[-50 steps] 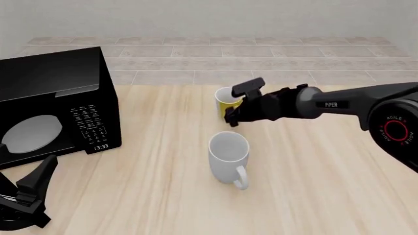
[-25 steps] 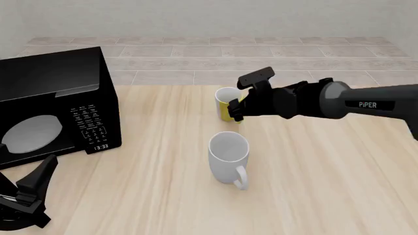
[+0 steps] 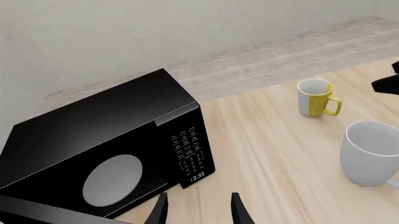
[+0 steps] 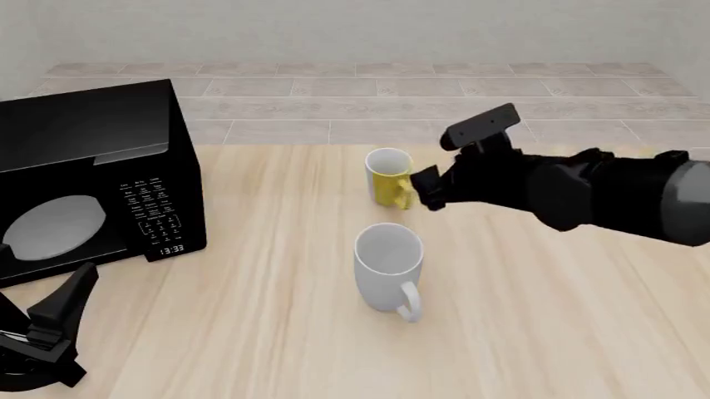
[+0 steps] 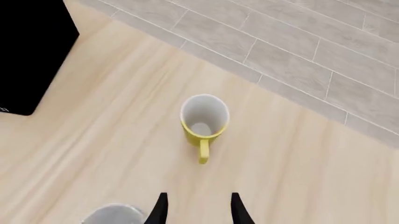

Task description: Put the yellow and white mug to the front of the white mug.

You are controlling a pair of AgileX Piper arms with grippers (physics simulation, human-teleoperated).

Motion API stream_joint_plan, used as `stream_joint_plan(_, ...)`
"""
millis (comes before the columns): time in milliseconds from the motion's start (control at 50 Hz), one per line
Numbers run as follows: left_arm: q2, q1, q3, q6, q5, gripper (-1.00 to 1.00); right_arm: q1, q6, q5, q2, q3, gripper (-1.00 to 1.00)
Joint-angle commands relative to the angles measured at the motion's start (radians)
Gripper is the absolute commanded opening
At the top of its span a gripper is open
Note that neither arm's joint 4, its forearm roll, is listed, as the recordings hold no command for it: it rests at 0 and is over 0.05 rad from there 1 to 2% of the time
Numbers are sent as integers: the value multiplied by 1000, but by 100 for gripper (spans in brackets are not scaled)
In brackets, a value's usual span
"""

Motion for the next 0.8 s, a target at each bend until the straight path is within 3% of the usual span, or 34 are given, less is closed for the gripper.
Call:
stream_joint_plan(20,0,0,0,0,0,100,-20,-12,-40,-150,132,100)
stream_joint_plan(300,0,0,0,0,0,100,-79,-34,-84,-344,301,100)
stream_joint_plan(800,0,0,0,0,0,100,-155,-46,-73,-686,515,100)
